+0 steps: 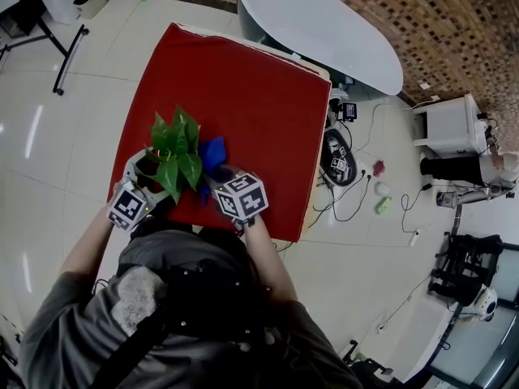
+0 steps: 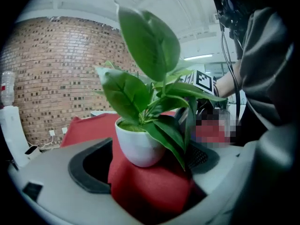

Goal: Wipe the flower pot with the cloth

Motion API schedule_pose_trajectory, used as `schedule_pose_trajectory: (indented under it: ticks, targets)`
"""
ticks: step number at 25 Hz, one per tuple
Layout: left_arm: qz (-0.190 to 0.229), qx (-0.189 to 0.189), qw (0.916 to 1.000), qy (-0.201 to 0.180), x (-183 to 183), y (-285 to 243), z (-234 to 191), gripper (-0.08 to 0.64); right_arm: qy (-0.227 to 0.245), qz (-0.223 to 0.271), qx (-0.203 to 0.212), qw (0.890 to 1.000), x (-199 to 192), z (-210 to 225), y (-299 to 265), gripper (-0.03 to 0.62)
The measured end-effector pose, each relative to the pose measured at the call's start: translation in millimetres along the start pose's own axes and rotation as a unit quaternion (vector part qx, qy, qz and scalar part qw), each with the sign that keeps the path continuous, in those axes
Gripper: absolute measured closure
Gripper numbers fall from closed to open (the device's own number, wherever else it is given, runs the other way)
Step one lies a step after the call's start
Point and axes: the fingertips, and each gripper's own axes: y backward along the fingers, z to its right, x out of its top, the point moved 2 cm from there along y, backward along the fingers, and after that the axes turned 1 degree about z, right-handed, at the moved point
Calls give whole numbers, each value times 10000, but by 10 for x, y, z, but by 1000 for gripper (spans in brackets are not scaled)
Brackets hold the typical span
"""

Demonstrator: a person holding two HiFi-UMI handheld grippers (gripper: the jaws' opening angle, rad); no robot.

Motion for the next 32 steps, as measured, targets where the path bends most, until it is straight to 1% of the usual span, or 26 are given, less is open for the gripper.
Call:
schedule_pose_trajectory:
  ticks: [5,7,10,14,16,18,20,21,24,27,29,32]
  targets:
    - [-367,586,9974,225,-230,132,82,92,104,10,277,9996,-117,-36,54,515]
    - [-455,927,9937,427,-299,219,139,92,188,-55,405,9990,-154,-71,73,515]
    - [-389,1460,9856,762,-350,340,258,92,294,-103,612,9976,-203,-145,80,515]
    - [-185,2198,9693,1087,-199,283,357,92,323,-58,725,9968,-201,-197,174,515]
    - [-139,2587,9595,1111,-94,201,341,92,303,-30,637,9975,-172,-199,251,515]
    - [-88,2959,9466,1278,-29,138,277,92,287,26,528,9982,-154,-186,348,515]
    - [-12,3232,9352,1449,40,84,214,91,266,151,403,9987,-141,-116,465,515]
    - [17,3315,9322,1453,82,45,197,92,263,231,327,9988,-132,-49,529,515]
    - [46,3439,9290,1365,158,-108,169,92,259,428,222,9985,-82,185,672,515]
    - [39,3506,9280,1261,168,-211,128,95,367,420,302,9980,34,340,664,515]
    - [37,3471,9305,1170,184,-239,85,115,489,363,447,9971,174,370,602,515]
    - [69,3279,9382,1106,214,-244,19,120,620,288,791,9945,399,332,475,515]
